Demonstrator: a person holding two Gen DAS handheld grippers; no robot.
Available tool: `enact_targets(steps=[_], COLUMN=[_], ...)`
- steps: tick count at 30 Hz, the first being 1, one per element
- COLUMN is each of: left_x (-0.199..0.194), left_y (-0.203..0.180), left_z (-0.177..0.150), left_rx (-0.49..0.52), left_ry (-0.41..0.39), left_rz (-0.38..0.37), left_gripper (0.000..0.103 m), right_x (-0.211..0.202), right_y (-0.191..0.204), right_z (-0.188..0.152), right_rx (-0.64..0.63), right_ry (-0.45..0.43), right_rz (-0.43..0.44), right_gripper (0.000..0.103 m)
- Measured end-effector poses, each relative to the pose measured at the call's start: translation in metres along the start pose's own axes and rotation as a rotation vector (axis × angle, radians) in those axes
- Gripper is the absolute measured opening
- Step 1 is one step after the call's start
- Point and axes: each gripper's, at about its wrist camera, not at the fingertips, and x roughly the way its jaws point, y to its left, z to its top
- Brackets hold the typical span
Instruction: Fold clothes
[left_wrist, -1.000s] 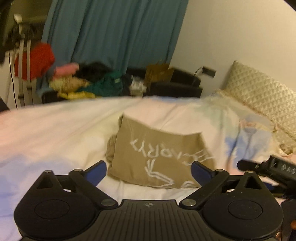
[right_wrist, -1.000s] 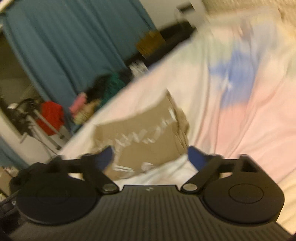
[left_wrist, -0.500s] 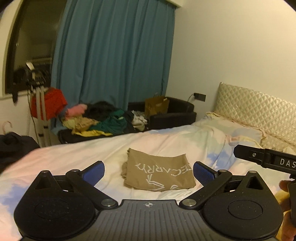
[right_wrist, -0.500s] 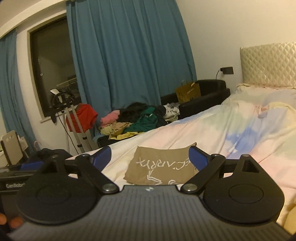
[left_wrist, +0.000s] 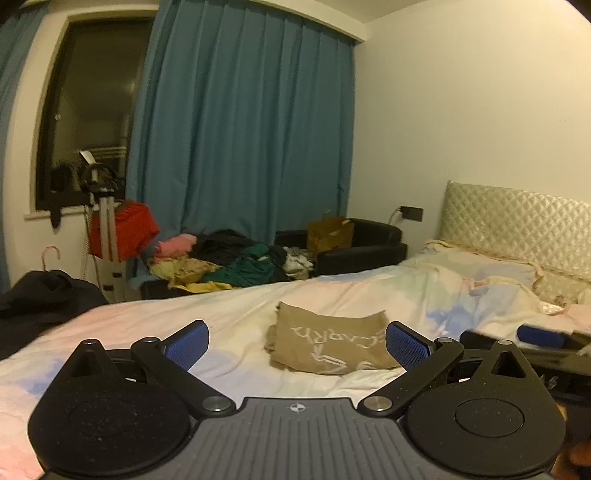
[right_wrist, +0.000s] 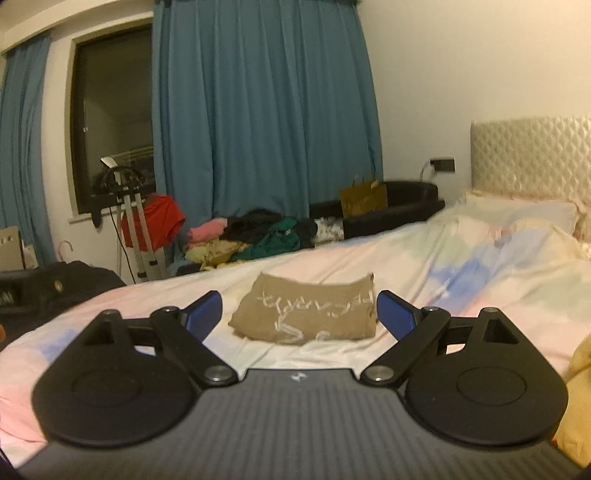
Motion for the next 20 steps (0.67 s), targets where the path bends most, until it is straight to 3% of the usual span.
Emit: enact_targets(steps=[7,20], left_x=[0.008,0.032], left_y=[0.009,0.013], left_z=[-0.013,-0.037], left_rx=[-0.012,-0.031], left_ry=[0.032,0.104], left_rz=[-0.026,-0.021], left_gripper=[0.103,0.103], right_x=[0.010,0.022], right_y=[0.003,-0.003], right_z=[-0.015,-0.018], right_rx=[-0.019,0.011], right_ry=[0.026,0.066], right_rz=[-0.057,-0.055], right_gripper=[0.092,0.092])
